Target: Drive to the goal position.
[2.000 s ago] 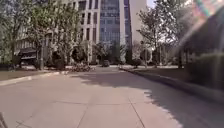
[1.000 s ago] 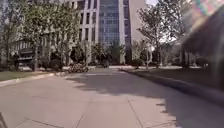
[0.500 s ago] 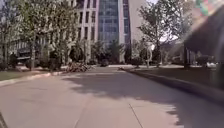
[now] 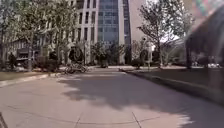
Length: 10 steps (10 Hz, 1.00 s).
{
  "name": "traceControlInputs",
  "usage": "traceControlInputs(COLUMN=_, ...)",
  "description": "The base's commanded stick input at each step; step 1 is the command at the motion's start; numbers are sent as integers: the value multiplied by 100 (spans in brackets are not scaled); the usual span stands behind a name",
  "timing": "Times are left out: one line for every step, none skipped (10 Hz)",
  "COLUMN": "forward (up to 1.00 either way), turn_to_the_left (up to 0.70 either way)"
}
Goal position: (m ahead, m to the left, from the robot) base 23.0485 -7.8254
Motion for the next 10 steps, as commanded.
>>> traceControlInputs(forward=70, turn_to_the_left=0)
traceControlInputs(forward=70, turn_to_the_left=0)
traceControlInputs(forward=70, turn_to_the_left=0)
traceControlInputs(forward=70, turn_to_the_left=0)
traceControlInputs(forward=70, turn_to_the_left=0)
traceControlInputs(forward=70, turn_to_the_left=0)
traceControlInputs(forward=70, turn_to_the_left=0)
traceControlInputs(forward=70, turn_to_the_left=0)
traceControlInputs(forward=70, turn_to_the_left=0)
traceControlInputs(forward=70, turn_to_the_left=0)
